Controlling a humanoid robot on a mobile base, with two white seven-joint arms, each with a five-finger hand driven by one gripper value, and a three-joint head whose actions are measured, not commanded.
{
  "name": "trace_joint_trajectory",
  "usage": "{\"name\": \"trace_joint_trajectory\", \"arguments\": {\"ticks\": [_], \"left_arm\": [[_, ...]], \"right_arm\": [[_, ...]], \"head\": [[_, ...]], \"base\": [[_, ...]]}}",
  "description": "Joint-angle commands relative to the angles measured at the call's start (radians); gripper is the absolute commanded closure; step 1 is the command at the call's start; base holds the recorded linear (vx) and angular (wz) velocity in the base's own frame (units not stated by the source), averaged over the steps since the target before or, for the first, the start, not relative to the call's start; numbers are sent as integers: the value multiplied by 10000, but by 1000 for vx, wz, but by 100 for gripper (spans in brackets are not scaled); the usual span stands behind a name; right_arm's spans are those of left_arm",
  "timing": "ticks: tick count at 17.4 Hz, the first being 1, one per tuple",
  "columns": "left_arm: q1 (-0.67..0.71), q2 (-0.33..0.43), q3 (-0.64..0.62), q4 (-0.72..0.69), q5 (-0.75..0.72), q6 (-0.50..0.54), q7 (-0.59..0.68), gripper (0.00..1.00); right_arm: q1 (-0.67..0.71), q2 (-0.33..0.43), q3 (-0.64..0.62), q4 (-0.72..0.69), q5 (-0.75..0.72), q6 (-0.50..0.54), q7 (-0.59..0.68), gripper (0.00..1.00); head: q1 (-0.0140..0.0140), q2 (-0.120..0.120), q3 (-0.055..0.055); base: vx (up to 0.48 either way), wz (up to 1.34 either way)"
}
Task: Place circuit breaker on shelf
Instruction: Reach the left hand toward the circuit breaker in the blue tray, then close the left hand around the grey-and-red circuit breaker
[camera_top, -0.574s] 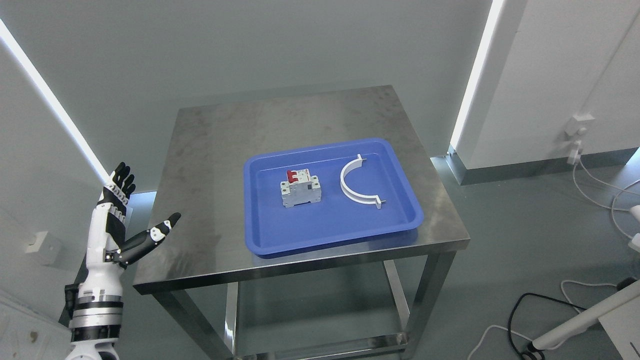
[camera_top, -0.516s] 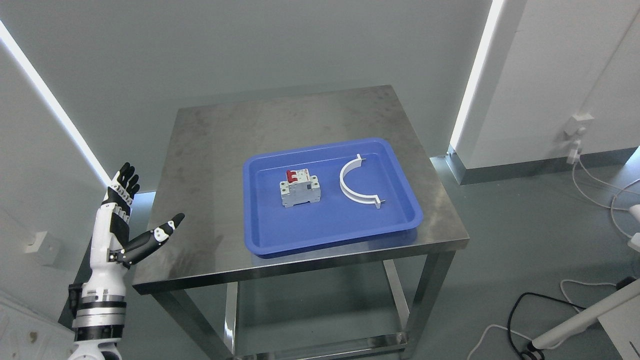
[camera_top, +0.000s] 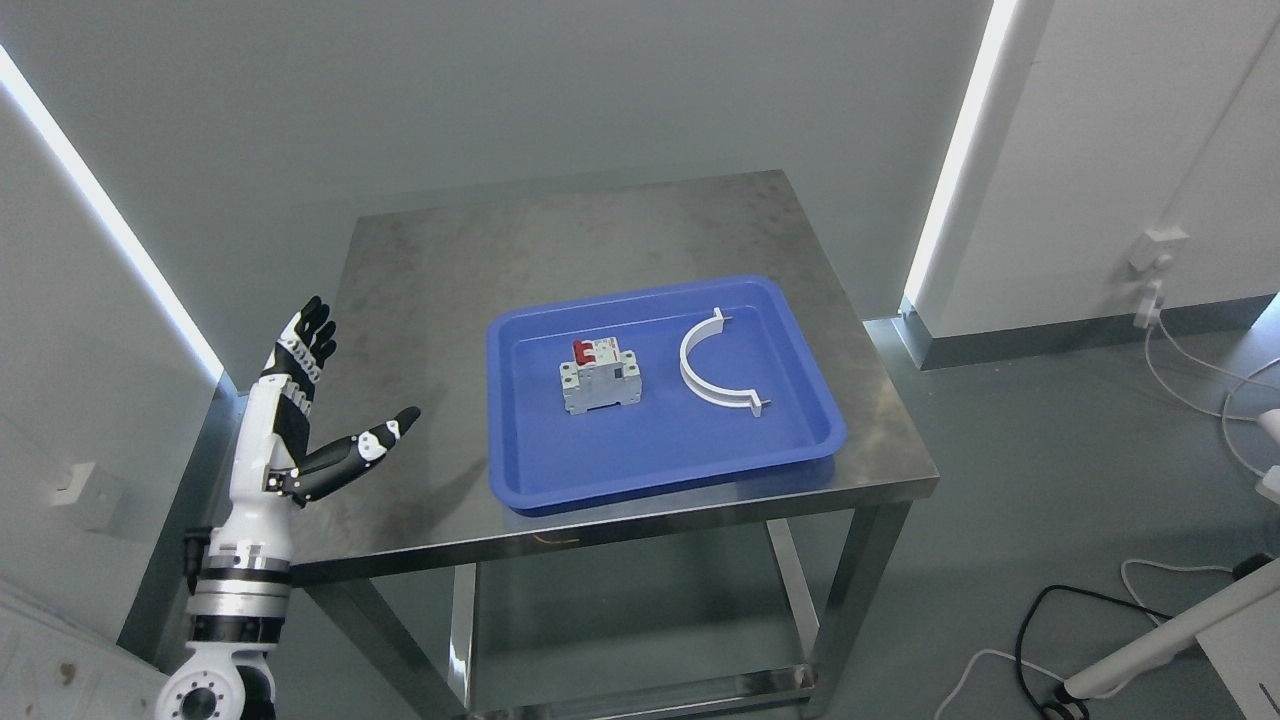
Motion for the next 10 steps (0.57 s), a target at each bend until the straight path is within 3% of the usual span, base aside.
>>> {"name": "trace_joint_trajectory", "arguments": {"ticks": [1, 4, 7, 10], "left_arm": [[-1504, 393, -2494, 393, -1250, 469, -1073, 0], [-2809, 378, -3140, 1543, -2616, 470, -1429, 1], [-3179, 378, -4334, 1866, -3292, 516, -2240, 4], [-3531, 194, -4508, 2908, -4472, 516, -2242, 4]], "right_arm": [[12, -175, 1, 0, 0, -1, 19, 0], [-4, -175, 1, 0, 0, -1, 19, 0], [-4, -175, 1, 0, 0, -1, 19, 0], [-4, -175, 1, 0, 0, -1, 19, 0]], "head": [[0, 0, 0], [0, 1, 0], [0, 0, 0], [0, 1, 0]], "base": [[0, 0], [0, 0], [0, 0], [0, 0]]}}
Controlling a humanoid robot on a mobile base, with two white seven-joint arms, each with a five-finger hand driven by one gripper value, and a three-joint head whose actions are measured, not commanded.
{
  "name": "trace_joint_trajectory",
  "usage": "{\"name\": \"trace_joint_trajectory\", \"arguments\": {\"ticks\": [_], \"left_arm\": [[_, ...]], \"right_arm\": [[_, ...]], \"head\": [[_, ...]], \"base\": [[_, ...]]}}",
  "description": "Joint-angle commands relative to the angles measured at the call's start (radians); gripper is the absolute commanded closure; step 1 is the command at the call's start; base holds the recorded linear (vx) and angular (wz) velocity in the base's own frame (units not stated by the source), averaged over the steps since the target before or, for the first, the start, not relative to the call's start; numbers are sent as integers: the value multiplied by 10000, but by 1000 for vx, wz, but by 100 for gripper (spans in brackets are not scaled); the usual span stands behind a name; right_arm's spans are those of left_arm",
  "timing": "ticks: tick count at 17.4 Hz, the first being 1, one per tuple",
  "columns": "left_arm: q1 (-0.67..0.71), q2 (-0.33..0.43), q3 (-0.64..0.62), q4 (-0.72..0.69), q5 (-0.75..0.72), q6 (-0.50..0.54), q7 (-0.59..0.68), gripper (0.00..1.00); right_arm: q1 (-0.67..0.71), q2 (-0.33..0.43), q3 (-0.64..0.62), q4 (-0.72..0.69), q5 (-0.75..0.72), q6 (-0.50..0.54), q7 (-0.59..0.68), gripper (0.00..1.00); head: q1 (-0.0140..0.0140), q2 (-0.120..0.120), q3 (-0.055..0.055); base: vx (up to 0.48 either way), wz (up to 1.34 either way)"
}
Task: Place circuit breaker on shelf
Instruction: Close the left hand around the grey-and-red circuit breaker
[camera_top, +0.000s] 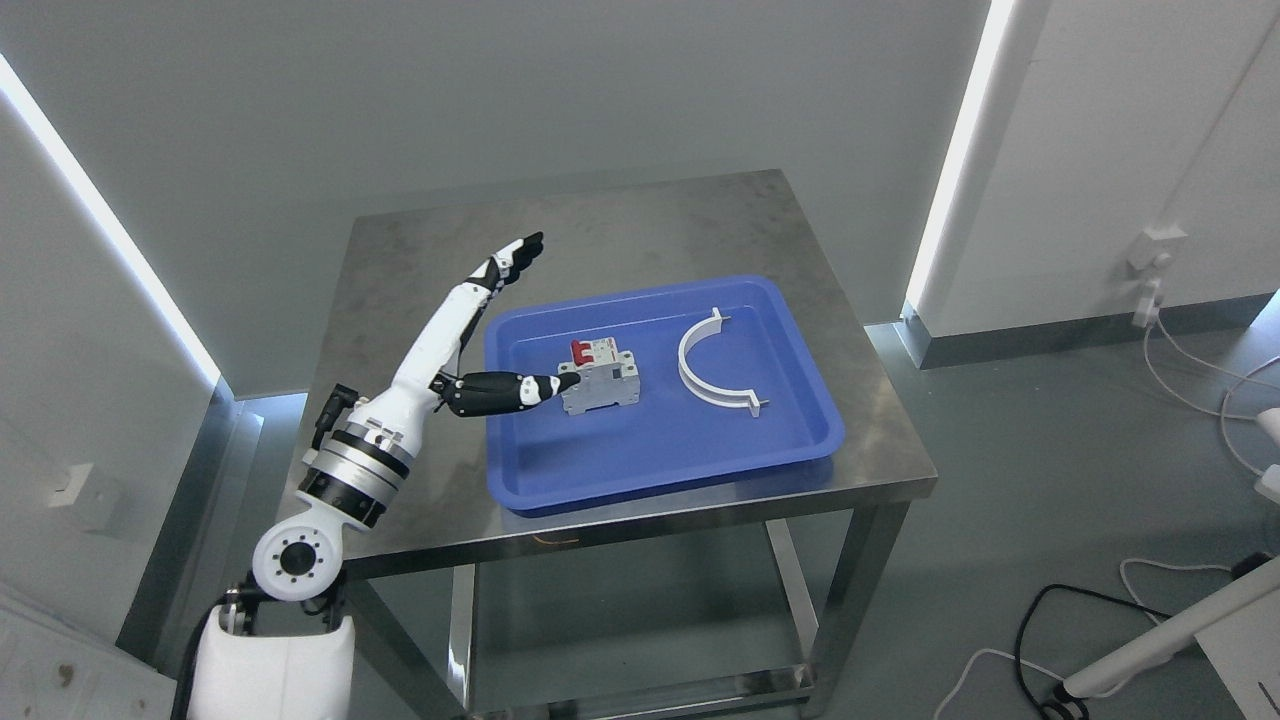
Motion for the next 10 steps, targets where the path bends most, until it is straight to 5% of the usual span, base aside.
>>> {"name": "trace_joint_trajectory", "arguments": {"ticks": [1, 4, 7, 10], "left_arm": [[-1131, -146, -2118, 2267, -2051, 8, -165, 4], [-1500, -146, -2117, 3005, -2146, 236, -195, 8], [-1882, -146, -2148, 3419, -2146, 1601, -180, 8], [-2037, -121, -2041, 3682, -2162, 1603, -180, 9]], "right_arm": [[12, -175, 1, 0, 0, -2, 2, 0], [12, -175, 1, 0, 0, -2, 2, 0], [-3, -175, 1, 0, 0, -2, 2, 0], [-3, -175, 1, 0, 0, -2, 2, 0]], "head": [[0, 0, 0], [0, 0, 0], [0, 0, 0], [0, 0, 0]], "base": [[0, 0], [0, 0], [0, 0], [0, 0]]}}
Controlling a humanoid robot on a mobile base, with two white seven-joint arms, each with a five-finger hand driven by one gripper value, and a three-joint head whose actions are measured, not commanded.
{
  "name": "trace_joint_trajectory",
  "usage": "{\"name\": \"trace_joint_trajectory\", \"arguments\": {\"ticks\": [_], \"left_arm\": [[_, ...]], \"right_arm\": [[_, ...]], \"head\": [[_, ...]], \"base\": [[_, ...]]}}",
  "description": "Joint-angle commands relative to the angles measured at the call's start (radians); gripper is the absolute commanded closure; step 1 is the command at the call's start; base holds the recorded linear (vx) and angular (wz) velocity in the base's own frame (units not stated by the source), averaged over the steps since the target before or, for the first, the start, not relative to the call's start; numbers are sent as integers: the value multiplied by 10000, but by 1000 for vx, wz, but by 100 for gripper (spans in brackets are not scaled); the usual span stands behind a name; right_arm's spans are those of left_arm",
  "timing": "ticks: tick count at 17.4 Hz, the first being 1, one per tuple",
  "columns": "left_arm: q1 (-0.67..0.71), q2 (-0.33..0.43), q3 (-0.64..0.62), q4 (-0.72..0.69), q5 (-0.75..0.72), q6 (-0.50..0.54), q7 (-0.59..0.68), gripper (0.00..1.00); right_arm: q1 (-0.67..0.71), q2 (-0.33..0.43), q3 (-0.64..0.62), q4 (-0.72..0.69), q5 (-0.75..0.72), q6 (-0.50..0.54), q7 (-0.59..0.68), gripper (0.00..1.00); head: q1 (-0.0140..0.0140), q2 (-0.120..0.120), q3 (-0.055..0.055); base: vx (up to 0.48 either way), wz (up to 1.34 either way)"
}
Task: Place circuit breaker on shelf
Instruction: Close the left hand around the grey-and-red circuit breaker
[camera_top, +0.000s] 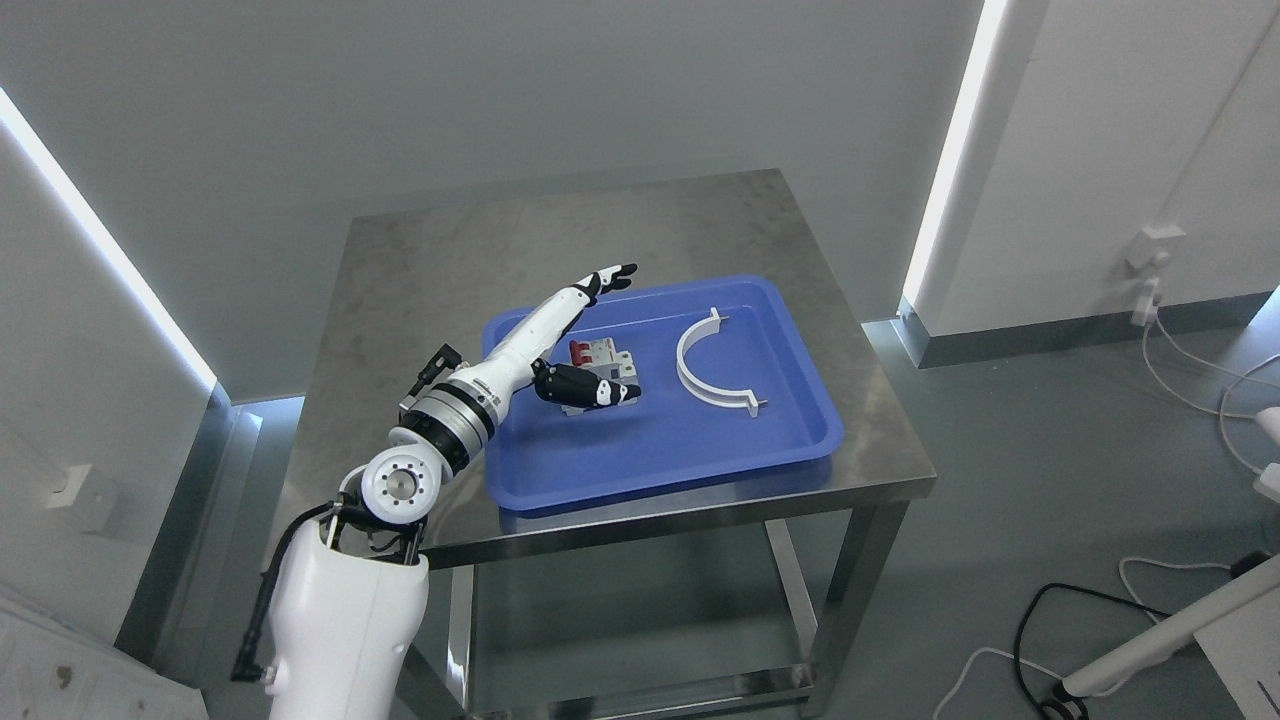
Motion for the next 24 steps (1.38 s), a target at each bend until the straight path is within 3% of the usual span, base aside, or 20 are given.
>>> {"name": "trace_joint_trajectory", "arguments": {"ticks": [1, 13, 20, 24], "left_arm": [[-489, 142, -603, 1680, -288, 238, 15, 9], [-427, 388, 226, 1696, -288, -53, -31, 38], [-335, 358, 227, 1696, -227, -38, -61, 47], [-304, 342, 196, 1696, -211, -83, -168, 60]], "right_arm": [[-3, -174, 1, 0, 0, -1, -2, 0], [-3, -174, 1, 0, 0, -1, -2, 0], [-3, -174, 1, 0, 0, -1, -2, 0], [-3, -174, 1, 0, 0, -1, -2, 0]], "head": [[0, 0, 0], [0, 0, 0], [0, 0, 0], [0, 0, 0]], "base": [[0, 0], [0, 0], [0, 0], [0, 0]]}}
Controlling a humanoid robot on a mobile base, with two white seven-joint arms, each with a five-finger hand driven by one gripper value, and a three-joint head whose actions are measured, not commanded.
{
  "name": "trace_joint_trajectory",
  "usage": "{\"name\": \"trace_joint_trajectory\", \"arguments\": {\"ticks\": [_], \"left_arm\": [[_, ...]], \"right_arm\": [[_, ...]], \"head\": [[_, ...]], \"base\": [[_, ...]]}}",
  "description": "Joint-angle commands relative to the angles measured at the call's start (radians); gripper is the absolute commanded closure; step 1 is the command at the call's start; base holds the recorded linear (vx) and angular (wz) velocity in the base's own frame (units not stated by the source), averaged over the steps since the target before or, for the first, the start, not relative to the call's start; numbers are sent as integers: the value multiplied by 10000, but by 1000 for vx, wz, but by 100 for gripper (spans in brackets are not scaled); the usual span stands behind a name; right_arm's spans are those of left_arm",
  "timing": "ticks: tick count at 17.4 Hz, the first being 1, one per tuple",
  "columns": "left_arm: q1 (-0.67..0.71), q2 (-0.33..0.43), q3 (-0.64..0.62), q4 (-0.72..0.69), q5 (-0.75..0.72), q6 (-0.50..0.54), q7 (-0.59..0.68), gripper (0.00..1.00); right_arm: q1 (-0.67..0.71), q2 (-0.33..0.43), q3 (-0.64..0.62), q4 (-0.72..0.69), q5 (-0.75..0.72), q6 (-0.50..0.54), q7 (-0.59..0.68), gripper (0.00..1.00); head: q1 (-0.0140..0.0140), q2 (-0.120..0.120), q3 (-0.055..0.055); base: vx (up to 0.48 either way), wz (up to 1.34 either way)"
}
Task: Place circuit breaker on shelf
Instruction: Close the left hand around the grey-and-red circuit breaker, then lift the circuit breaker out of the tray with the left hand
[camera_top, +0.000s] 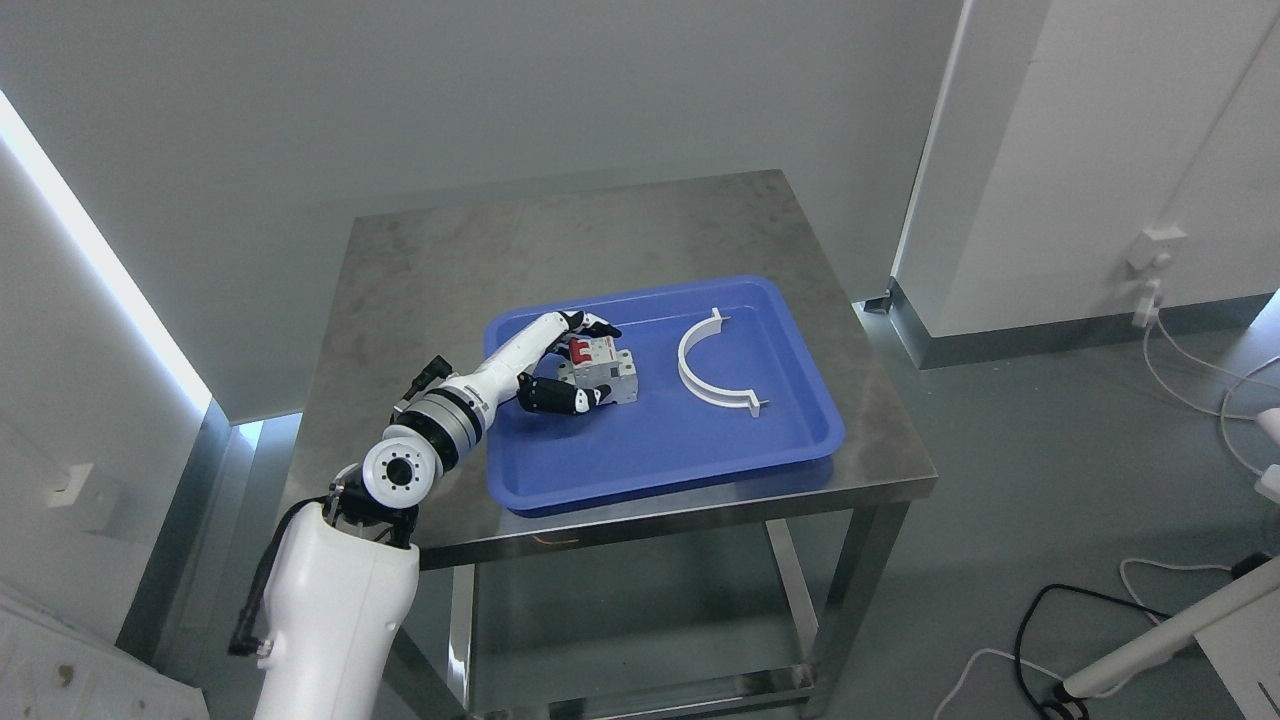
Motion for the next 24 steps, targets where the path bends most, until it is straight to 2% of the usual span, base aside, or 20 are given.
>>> {"name": "trace_joint_trajectory", "arguments": {"ticks": [1, 2, 3, 5, 7, 10, 13, 14, 16, 17, 22, 24], "left_arm": [[110, 11, 113, 158, 33, -243, -190, 69], [141, -35, 189, 158, 48, -580, -207, 80], [141, -96, 372, 158, 48, -811, -207, 86], [111, -260, 984, 158, 94, -1332, -161, 92], [4, -260, 1522, 82, 337, -1823, -146, 93], [-319, -260, 2226, -575, 1975, -1948, 205, 94], [-365, -260, 3072, -1281, 3800, -2116, 1384, 93], [-213, -260, 3271, -1435, 4414, -2633, 1859, 91], [474, -260, 3350, -1665, 4665, -4059, 2551, 92], [965, -260, 3335, -2001, 4665, -4247, 2797, 92], [3481, -260, 3243, -3811, 5186, -4602, 2938, 92], [3929, -260, 3334, -4258, 5217, -4450, 2938, 92]], "right_arm": [[14, -175, 1, 0, 0, -2, -2, 0], [-1, -175, 1, 0, 0, -2, -2, 0], [-1, -175, 1, 0, 0, -2, -2, 0], [14, -175, 1, 0, 0, -2, -2, 0], [14, -175, 1, 0, 0, -2, -2, 0], [-1, -175, 1, 0, 0, -2, -2, 0], [-1, -175, 1, 0, 0, -2, -2, 0], [-1, -175, 1, 0, 0, -2, -2, 0], [-1, -175, 1, 0, 0, -2, -2, 0], [14, -175, 1, 0, 0, -2, -2, 0], [-1, -175, 1, 0, 0, -2, -2, 0], [-1, -175, 1, 0, 0, -2, -2, 0]], "head": [[0, 0, 0], [0, 0, 0], [0, 0, 0], [0, 0, 0], [0, 0, 0], [0, 0, 0], [0, 0, 0], [0, 0, 0], [0, 0, 0], [0, 0, 0], [0, 0, 0], [0, 0, 0]], "base": [[0, 0], [0, 0], [0, 0], [0, 0], [-1, 5], [0, 4], [1, -16], [4, -49], [0, 29], [-4, 41], [-2, -1], [0, 0]]}}
